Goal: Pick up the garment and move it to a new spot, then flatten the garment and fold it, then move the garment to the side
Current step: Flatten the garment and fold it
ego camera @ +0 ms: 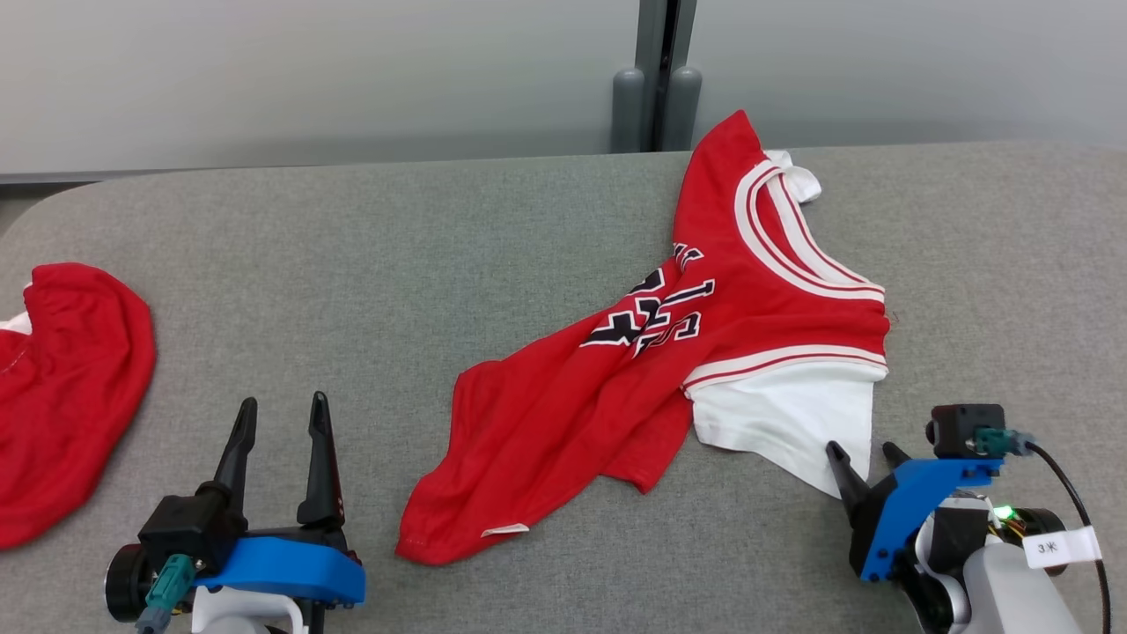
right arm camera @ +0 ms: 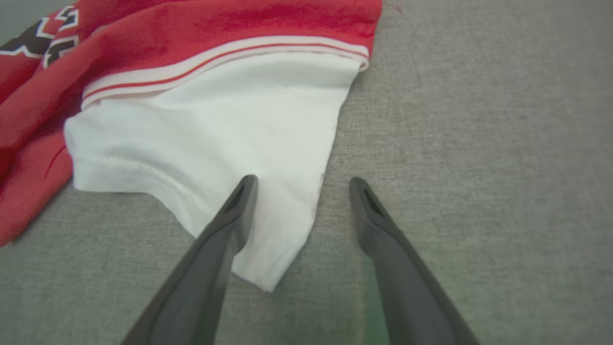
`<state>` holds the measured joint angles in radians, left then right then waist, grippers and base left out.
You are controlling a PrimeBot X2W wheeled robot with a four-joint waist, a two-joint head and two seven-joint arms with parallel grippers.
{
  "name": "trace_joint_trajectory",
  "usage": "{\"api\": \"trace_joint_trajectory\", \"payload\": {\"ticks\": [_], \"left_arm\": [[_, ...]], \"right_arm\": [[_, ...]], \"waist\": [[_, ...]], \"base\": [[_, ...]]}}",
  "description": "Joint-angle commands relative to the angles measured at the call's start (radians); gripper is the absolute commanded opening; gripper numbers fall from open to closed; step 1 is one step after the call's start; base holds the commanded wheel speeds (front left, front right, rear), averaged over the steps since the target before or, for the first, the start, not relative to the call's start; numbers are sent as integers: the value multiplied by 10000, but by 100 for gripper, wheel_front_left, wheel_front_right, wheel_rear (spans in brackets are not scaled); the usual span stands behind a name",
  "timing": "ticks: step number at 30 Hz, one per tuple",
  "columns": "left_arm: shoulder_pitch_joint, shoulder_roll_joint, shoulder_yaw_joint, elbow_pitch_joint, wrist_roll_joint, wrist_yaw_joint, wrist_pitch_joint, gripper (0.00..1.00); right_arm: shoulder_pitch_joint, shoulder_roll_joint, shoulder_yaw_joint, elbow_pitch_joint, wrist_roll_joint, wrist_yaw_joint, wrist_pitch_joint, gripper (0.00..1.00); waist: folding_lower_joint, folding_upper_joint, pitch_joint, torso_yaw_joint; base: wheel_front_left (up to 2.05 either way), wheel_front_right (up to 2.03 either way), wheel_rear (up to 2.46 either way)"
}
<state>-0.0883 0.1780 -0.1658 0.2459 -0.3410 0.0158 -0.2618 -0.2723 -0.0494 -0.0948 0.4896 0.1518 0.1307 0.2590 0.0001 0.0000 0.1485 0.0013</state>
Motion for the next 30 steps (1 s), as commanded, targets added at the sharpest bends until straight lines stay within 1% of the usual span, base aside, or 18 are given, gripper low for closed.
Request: {"api": "trace_joint_trajectory", "payload": {"ticks": [1, 2, 3, 7, 10, 13, 18, 19, 20, 21, 24, 30], "left_arm": [[-109, -66, 79, 24, 83, -64, -46, 100], [-187, -90, 177, 80, 92, -167, -48, 100], [-194, -122, 201, 87, 130, -163, -48, 100], [-157, -190, 378, 135, 175, -184, -46, 100], [-37, -265, 552, 197, 147, -193, -46, 100], [83, -323, 754, 243, 147, -234, -47, 100], [328, -439, 1090, 111, 220, -202, -47, 100], [388, -462, 1140, 83, 246, -184, -47, 100], [442, -476, 1170, 67, 268, -175, -47, 100], [489, -510, 1206, 53, 290, -175, -47, 100], [642, -643, 1365, -2, 278, -199, -47, 100], [896, -790, 1461, 160, 361, -292, -47, 100]], "right_arm": [[-240, -20, -20, 319, -87, 2, 56, 100], [-521, -8, 256, 811, -140, 4, 96, 82], [-568, 14, 465, 949, -34, 5, -2, 0], [-558, -11, 730, 1075, 2, 4, -216, 0], [-334, -75, 336, 722, -457, 1, -508, 0], [-19, -284, -158, 122, -904, 1, -563, 0], [469, -519, -637, -785, -1028, 1, -63, 0], [542, -534, -614, -924, -1009, 2, 1, 22], [601, -540, -615, -1037, -965, 1, 3, 96], [658, -567, -587, -1191, -957, 2, -114, 100], [842, -571, -565, -1606, -993, 2, -662, 100], [1500, -371, -369, -2532, -974, 2, -2308, 100]], "waist": [[-1, 0, 87, 65], [-1, 0, 166, 73], [-1, 0, 188, 70], [-1, 0, 197, -18], [-1, 0, 114, -178], [-1, 0, -7, -367], [-1, 0, -161, -684], [-1, 0, -187, -726], [-1, 0, -220, -759], [-1, 0, -266, -780], [-1, 0, -464, -791], [-1, 0, -970, -675]], "base": [[0, 0, 0], [0, 0, 0], [0, 0, 0], [0, 0, 0], [0, 0, 0], [0, 0, 0], [0, 0, 0], [0, 0, 0], [0, 0, 0], [0, 0, 0], [0, 0, 0], [0, 0, 0]]}}
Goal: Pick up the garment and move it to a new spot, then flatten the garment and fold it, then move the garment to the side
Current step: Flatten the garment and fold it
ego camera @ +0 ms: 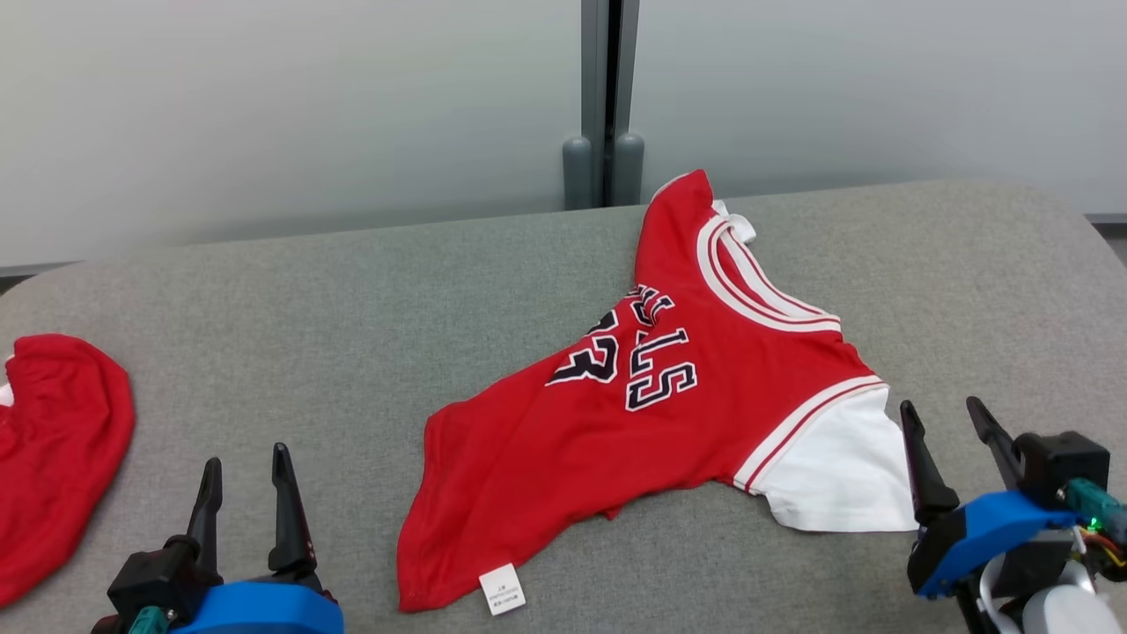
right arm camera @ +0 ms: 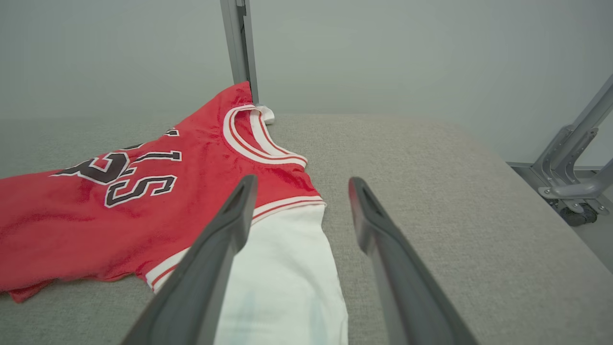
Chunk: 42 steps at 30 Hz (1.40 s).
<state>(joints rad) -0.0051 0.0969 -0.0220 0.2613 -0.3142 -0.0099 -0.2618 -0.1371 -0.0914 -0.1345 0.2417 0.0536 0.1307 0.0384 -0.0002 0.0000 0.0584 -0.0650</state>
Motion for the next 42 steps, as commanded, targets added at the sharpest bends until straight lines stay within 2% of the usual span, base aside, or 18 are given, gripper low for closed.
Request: {"api": "trace_joint_trajectory", "payload": {"ticks": [1, 9, 31, 34, 38, 42], "left_arm": [[112, 4, 49, 11, 116, -47, -47, 100], [508, -105, 202, 36, 378, -122, -47, 100], [260, -42, -136, 179, 962, -360, -32, 100], [231, 40, -517, 44, 1090, -539, 483, 100], [631, 39, -1322, 115, 968, -858, 2062, 100], [854, -84, -1725, 336, 577, -968, 3130, 100]], "right_arm": [[285, 94, 85, -173, 39, 2, -330, 100], [911, 195, 845, -868, 132, 2, -1626, 100], [819, 267, 850, -1056, 400, 2, -791, 100], [854, 206, 724, -1172, 443, 2, -277, 100], [1010, 62, 526, -1159, 458, 2, 626, 100], [1138, 10, 145, -1022, 455, 2, 1154, 100]], "waist": [[2, 0, -141, 0], [2, 0, -569, -5], [2, 0, -451, 167], [2, 0, -368, 181], [2, 0, -196, 187], [2, 0, 15, 242]], "base": [[0, 0, 0], [0, 0, 0], [0, 0, 0], [0, 0, 0], [0, 0, 0], [0, 0, 0]]}}
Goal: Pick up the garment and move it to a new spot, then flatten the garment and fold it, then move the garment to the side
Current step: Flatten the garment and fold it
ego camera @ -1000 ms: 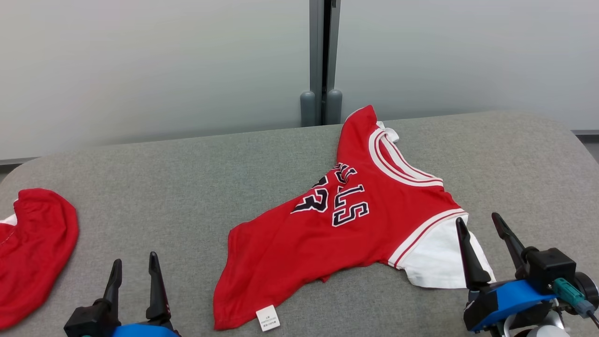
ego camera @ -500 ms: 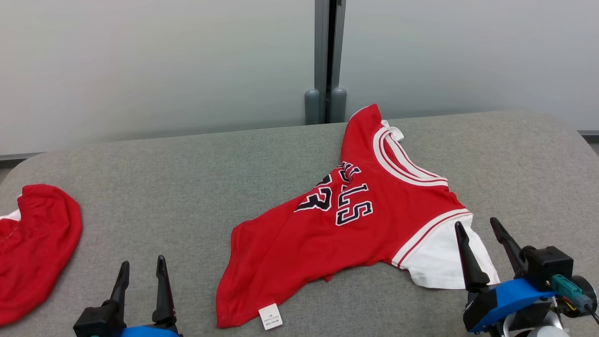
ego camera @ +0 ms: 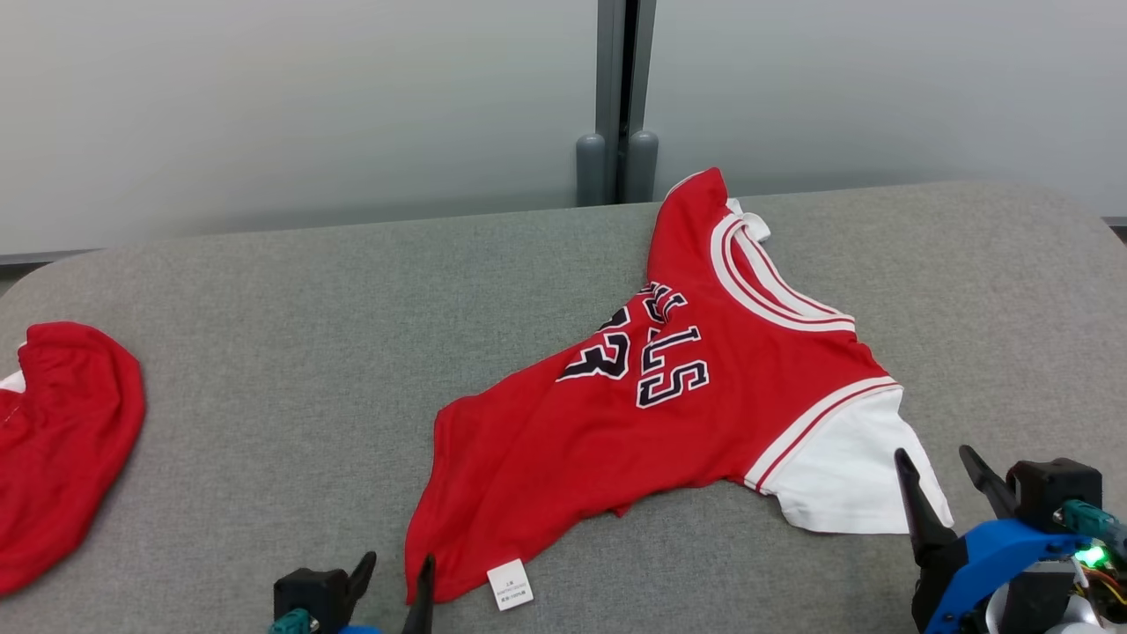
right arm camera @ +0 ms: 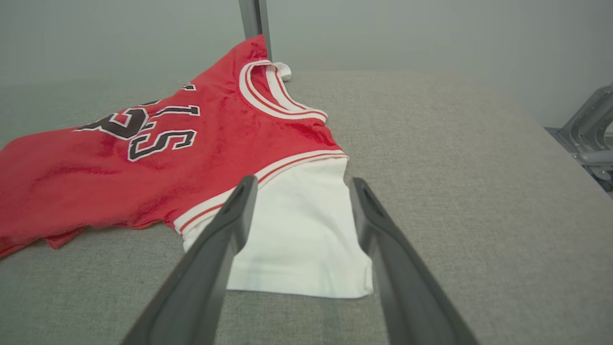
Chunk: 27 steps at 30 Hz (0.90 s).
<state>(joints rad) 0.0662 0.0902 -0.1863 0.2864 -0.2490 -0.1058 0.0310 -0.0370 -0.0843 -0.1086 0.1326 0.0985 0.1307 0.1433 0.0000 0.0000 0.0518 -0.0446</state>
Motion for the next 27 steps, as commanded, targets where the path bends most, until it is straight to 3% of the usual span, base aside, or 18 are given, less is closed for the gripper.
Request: {"api": "trace_joint_trajectory", "payload": {"ticks": [1, 9, 20, 22, 23, 24, 25, 27], "left_arm": [[141, -44, -101, 152, -127, 36, 394, 100], [-297, -75, -181, 637, -63, 380, 671, 100], [-544, -74, -526, 1438, -188, 238, 1041, 100], [-520, -84, -653, 1598, -228, 186, 1204, 97], [-519, -72, -712, 1678, -212, 177, 1292, 64], [-516, -80, -783, 1762, -217, 157, 1379, 32], [-516, -87, -832, 1819, -249, 145, 1416, 0], [-527, -102, -904, 1882, -330, 73, 1474, 0]], "right_arm": [[154, -71, -172, 123, -7, 2, 161, 100], [-160, 65, -821, 1106, -293, 2, 159, 100], [-1155, 285, -1473, 3254, -1081, 2, -162, 100], [-1274, 283, -1389, 3592, -1110, 2, -234, 84], [-1307, 290, -1364, 3742, -1106, 2, -292, 42], [-1369, 301, -1328, 3893, -1117, 2, -322, 31], [-1428, 309, -1296, 4021, -1119, 2, -353, 0], [-1559, 321, -1204, 4272, -1126, 1, -418, 0]], "waist": [[0, 0, 128, 50], [0, 0, 559, 6], [0, 0, 933, 14], [0, 0, 966, 35], [0, 0, 986, 41], [0, 0, 1003, 45], [0, 0, 1014, 48], [0, 0, 1016, 48]], "base": [[0, 0, 0], [0, 0, 0], [0, 0, 0], [0, 0, 0], [0, 0, 0], [0, 0, 0], [0, 0, 0], [0, 0, 0]]}}
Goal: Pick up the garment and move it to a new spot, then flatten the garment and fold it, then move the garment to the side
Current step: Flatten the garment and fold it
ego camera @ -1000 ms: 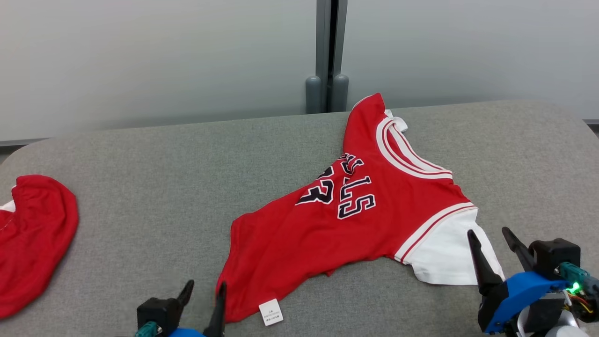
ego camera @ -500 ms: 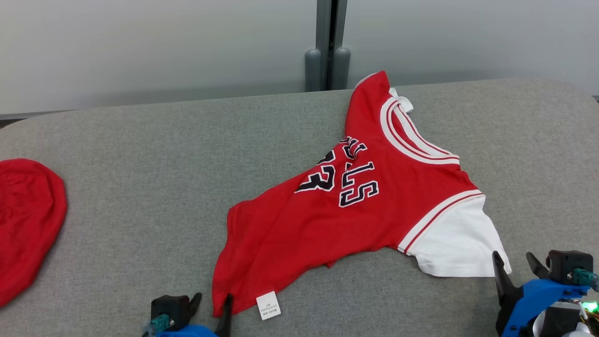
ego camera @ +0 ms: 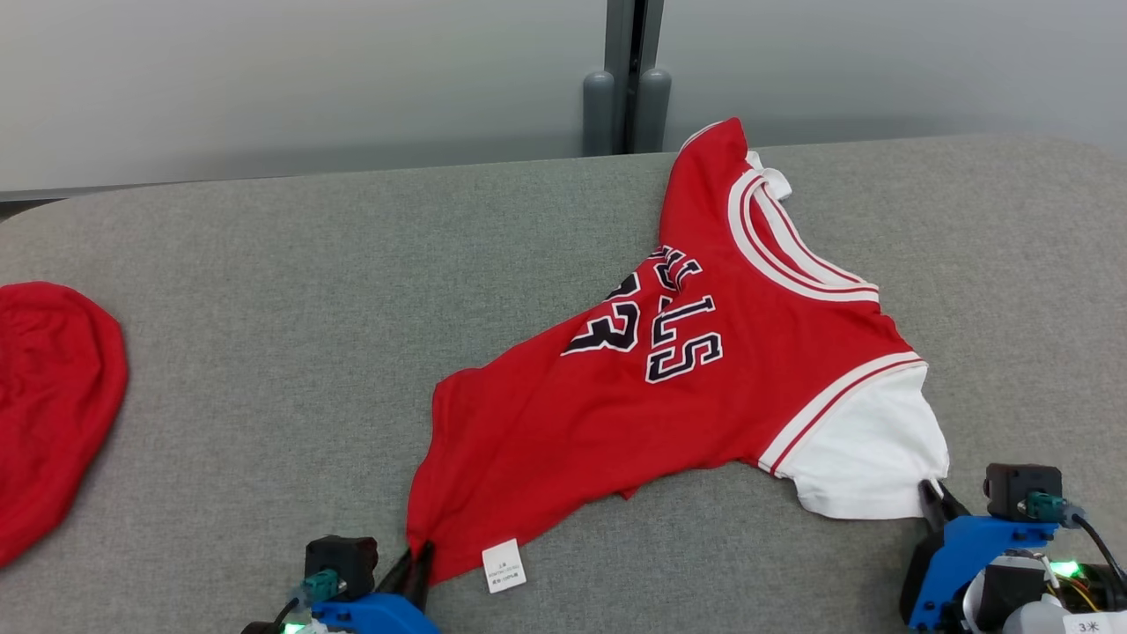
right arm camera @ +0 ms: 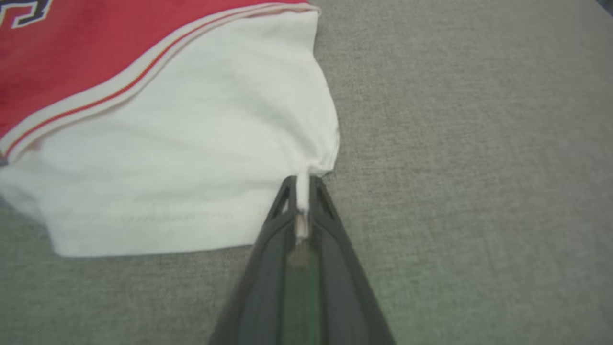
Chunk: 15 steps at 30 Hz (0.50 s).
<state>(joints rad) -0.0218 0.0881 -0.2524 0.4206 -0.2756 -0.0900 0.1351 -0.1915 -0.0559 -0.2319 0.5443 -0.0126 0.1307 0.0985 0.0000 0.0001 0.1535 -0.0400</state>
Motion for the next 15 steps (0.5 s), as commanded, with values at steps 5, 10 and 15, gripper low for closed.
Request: {"api": "trace_joint_trajectory", "payload": {"ticks": [5, 10, 15], "left_arm": [[180, -100, -148, 19, -387, -173, -65, 0], [-105, -77, 247, -1622, -1020, -248, -736, 0], [-334, -3, 694, -3947, -1989, -326, -638, 0]], "right_arm": [[-365, 41, 203, 60, 276, 2, -451, 0], [-348, 9, 308, -1182, 894, 2, -852, 0], [-169, -211, 588, -3564, 1465, 2, -648, 0]], "waist": [[0, -1, -130, 29], [0, -1, -374, 75], [0, -1, -538, 16]], "base": [[0, 0, 0], [0, 0, 0], [0, 0, 0]]}}
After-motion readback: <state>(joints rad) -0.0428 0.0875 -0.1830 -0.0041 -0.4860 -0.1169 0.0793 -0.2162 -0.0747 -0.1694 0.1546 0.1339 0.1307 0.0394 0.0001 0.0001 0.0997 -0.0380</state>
